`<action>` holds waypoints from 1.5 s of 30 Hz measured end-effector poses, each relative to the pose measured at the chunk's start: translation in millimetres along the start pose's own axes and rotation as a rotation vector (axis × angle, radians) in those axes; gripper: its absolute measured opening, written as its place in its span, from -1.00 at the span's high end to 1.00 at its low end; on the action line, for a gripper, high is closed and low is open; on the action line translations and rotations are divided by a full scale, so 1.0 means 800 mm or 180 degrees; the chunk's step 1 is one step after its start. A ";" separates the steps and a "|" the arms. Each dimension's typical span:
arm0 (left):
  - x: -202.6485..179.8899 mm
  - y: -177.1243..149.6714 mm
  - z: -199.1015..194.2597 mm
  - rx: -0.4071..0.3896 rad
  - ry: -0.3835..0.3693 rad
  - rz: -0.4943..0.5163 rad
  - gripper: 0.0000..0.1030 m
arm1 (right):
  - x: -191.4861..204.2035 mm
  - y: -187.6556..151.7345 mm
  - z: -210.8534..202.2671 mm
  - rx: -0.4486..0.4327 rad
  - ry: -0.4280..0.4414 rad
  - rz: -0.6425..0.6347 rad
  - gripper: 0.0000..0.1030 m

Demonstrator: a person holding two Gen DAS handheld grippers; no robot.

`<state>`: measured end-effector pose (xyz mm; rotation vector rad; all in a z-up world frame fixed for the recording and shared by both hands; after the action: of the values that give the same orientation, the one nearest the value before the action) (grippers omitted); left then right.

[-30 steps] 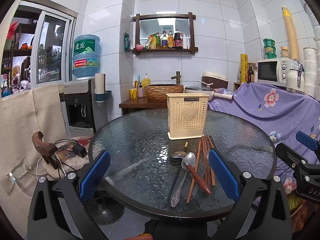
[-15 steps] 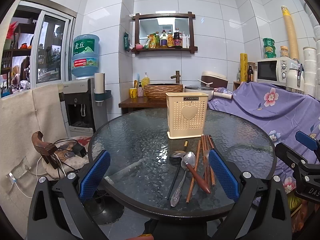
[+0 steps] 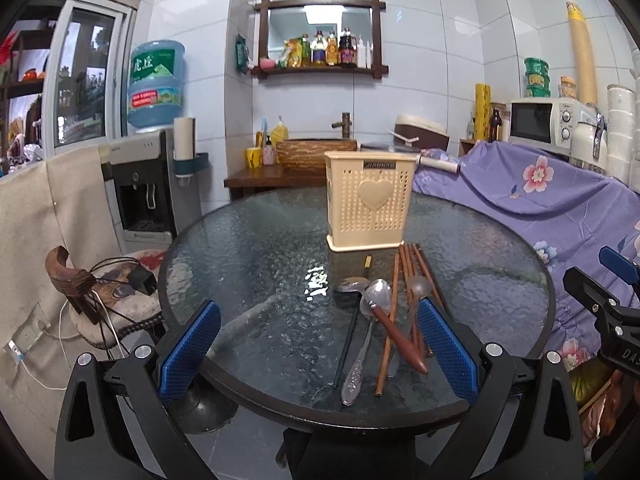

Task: Organize utensils
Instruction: 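Close the right tool on a black chopstick while the left tool grasps a metal spoon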

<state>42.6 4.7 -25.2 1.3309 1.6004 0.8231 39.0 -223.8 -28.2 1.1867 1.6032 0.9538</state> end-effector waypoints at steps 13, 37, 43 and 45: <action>0.016 0.004 0.123 0.1048 -0.0222 -0.0074 -0.56 | -0.006 -0.015 0.123 0.0856 0.0644 0.0347 -0.89; 0.013 0.008 0.192 0.1547 -0.0237 -0.0179 -0.29 | 0.012 0.018 0.321 0.1763 0.0770 0.0197 0.25; 0.009 0.006 0.190 0.1544 -0.0235 -0.0137 -0.30 | -0.002 0.020 0.342 0.1859 0.0643 0.0057 0.51; 0.010 0.006 0.190 0.1551 -0.0233 -0.0142 -0.31 | -0.009 0.022 0.349 0.1893 0.0680 0.0104 0.51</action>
<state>182.9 7.3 -83.7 1.6302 1.8342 0.3581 310.9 -207.2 -94.0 1.5470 2.1332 0.6513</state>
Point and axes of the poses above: each gripper's, at about its wrist camera, not at the fingertips, and z roughly the way its jaws point, x to its left, y to its top, the point moved 1 cm from there along z, roughly the way its jaws point, and after that the axes turned 14 degrees about -z, right-handed, at the moved point
